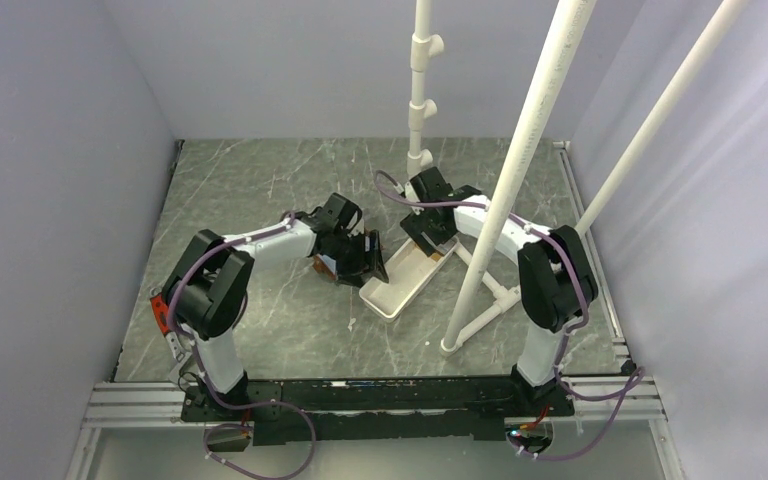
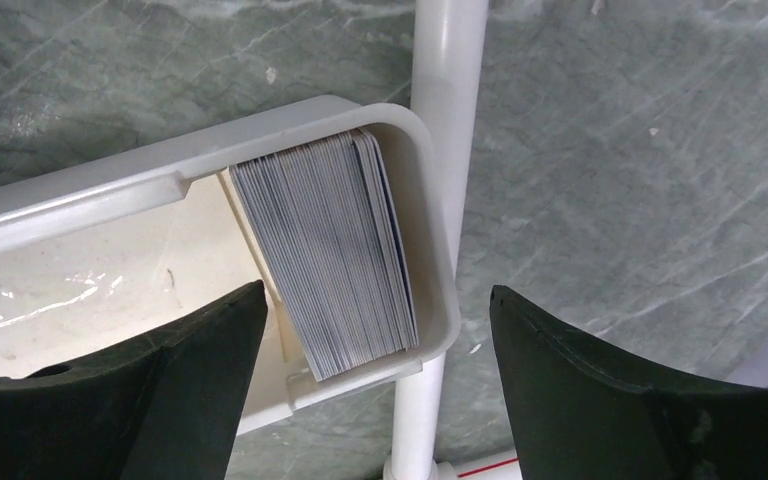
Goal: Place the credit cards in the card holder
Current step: Pick up the credit card from the storage box.
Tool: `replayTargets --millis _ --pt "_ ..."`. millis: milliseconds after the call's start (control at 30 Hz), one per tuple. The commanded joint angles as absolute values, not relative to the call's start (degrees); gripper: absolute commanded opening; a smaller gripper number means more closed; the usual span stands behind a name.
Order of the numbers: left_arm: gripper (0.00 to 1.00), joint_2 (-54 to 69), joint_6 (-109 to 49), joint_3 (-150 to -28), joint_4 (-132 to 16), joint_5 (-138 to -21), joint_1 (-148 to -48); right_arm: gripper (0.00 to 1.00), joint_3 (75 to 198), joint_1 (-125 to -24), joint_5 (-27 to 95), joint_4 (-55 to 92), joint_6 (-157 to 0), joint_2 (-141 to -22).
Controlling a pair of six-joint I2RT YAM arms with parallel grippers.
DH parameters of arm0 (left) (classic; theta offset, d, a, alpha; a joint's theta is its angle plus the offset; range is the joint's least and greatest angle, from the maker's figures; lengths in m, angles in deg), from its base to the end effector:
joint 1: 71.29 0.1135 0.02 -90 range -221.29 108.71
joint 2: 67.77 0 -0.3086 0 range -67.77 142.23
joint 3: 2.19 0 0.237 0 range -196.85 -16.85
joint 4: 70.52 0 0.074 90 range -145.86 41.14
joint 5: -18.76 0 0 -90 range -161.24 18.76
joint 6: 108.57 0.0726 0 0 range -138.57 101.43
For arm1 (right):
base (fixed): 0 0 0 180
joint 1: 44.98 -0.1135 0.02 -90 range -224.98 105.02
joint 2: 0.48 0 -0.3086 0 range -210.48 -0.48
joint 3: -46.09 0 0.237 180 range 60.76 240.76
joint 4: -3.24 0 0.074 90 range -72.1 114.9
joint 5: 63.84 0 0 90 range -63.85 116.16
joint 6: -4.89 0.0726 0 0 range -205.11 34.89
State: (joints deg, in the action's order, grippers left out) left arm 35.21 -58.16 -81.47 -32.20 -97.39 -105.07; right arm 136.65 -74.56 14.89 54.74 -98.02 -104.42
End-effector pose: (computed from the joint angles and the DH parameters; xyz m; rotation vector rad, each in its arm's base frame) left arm 0.2911 -0.2332 0.1961 0.0204 2.8697 -0.9600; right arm 0.3432 0.1785 0.2267 -0.9146 2.5147 -0.1748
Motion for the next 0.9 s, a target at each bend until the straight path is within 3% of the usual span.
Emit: replayTargets --millis 0,200,367,500,867 --pt "0.71 35.06 -56.05 -84.48 -30.88 -92.95 -105.45 0.84 136.71 -75.65 8.05 50.67 -97.97 -104.09" --pt "0.56 37.59 -53.05 -86.08 -28.68 -92.39 -105.94 0.82 136.19 -75.8 5.49 49.13 -98.44 -102.74" --pt "0.5 38.22 -51.04 -87.23 -27.2 -91.49 -106.94 0.79 136.36 -75.88 5.2 49.44 -98.74 -102.42" --pt "0.51 38.24 -51.14 -87.56 -27.39 -92.15 -107.06 0.8 136.12 -76.45 10.31 50.29 -100.23 -102.4" --pt "0.5 38.47 -51.5 -87.17 -28.05 -93.03 -107.11 0.88 135.22 -76.88 10.02 48.57 -100.32 -105.12"
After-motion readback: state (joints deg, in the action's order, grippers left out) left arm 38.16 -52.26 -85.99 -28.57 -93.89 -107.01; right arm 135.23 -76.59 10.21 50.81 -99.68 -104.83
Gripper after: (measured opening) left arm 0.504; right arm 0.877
